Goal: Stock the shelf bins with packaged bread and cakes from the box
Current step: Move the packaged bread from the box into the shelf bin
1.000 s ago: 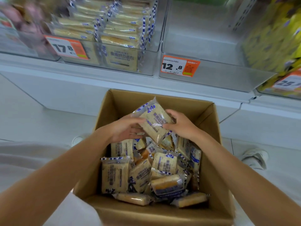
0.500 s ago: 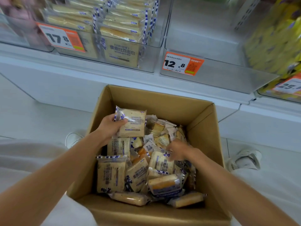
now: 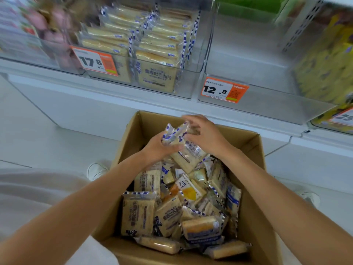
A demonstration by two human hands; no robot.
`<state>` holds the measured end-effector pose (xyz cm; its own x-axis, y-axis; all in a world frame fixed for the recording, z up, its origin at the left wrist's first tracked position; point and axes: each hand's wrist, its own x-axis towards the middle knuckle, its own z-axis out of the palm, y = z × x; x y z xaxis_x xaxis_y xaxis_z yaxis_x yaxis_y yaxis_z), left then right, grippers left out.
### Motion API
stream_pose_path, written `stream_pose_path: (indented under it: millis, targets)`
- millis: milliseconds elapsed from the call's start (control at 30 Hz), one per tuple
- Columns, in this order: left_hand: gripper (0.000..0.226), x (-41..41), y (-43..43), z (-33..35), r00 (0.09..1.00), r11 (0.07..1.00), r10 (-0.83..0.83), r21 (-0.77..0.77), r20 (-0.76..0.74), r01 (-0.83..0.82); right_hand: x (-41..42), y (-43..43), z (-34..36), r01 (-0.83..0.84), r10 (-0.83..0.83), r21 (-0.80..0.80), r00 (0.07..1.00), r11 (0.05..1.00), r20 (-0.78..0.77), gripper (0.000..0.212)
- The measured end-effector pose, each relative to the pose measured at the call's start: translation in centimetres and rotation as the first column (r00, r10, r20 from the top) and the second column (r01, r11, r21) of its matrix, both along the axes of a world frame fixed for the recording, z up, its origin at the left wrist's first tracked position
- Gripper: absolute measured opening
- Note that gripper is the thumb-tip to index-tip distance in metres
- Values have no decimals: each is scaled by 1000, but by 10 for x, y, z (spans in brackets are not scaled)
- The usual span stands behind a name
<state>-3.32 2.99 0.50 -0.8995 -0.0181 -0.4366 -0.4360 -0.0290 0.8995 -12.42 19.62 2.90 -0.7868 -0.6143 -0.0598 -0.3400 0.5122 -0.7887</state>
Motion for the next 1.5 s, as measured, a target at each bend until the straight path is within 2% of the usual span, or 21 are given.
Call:
stream_pose_path:
  millis: [67, 100, 167, 300, 400, 500, 600, 667, 700, 800, 833, 900, 933, 1000, 1067, 1133, 1233, 1300, 1367, 1500]
  targets:
    - [41, 0, -9, 11, 997, 984, 80, 157, 11, -81, -8, 2, 11, 15, -19, 44, 994, 999, 111, 85]
    - [42, 0, -15, 17, 996, 966, 86, 242, 16, -88, -10, 4, 14, -13, -1, 113, 992, 994, 123, 90]
    - [37, 2, -24, 31, 999, 947, 38, 320, 6, -37, -13, 4, 20, -77, 70, 244, 997, 967, 37, 83]
    - [37, 1, -44, 54, 985, 954, -166, 246, -41, 171, -7, -12, 51, -150, 236, 443, 961, 884, -145, 76]
    - [39, -6, -57, 64, 980, 970, -197, 143, -30, 199, -3, -27, 74, -206, 341, 500, 920, 841, -194, 77]
    - [49, -17, -63, 75, 974, 975, -220, 1, -60, 220, -1, -38, 97, -200, 296, 491, 947, 848, -126, 72]
    - [23, -28, -68, 92, 969, 974, -225, -53, -102, 220, -4, -44, 121, -184, 248, 472, 966, 863, -78, 41]
    - [21, -40, -73, 103, 956, 961, -272, -79, -112, 264, -8, -49, 134, -171, 200, 427, 979, 888, -25, 36]
    - [25, -45, -77, 108, 947, 953, -300, -92, -118, 290, -10, -51, 140, -160, 174, 393, 985, 905, -2, 36]
    - [57, -67, -90, 127, 929, 949, -313, -111, -194, 297, -20, -55, 159, -82, 85, 297, 996, 951, 4, 33]
    - [53, -76, -95, 134, 922, 953, -301, -96, -242, 286, -24, -55, 164, -44, 52, 291, 998, 956, -21, 36]
    - [32, -94, -107, 153, 918, 977, -208, -29, -336, 211, -31, -54, 174, 54, -36, 256, 996, 965, -76, 37]
    - [23, -106, -114, 161, 918, 993, -112, -19, -380, 113, -34, -53, 177, 128, -107, 214, 989, 969, -106, 35]
    - [9, -135, -128, 171, 864, 985, 21, -137, -502, -104, -38, -53, 186, 307, -295, 87, 948, 948, -122, 29]
    - [9, -165, -140, 173, 805, 875, -122, -446, -581, -190, -45, -57, 193, 444, -445, -30, 890, 895, -94, 29]
    - [20, -192, -149, 169, 799, 691, -351, -711, -488, -131, -51, -68, 194, 545, -548, -57, 830, 836, -101, 25]
    - [47, -224, -156, 160, 770, 362, -577, -930, -274, -59, -66, -86, 189, 690, -686, -41, 710, 723, -158, 22]
    - [63, -236, -159, 152, 745, 158, -659, -987, -107, -2, -75, -95, 189, 755, -735, 7, 641, 656, -222, 27]
    - [66, -241, -164, 148, 733, 92, -680, -994, -15, 64, -85, -100, 196, 786, -723, 94, 603, 612, -336, 34]
    - [69, -238, -169, 147, 725, 165, -688, -974, -3, 153, -109, -119, 196, 858, -639, 259, 505, 443, -580, 43]
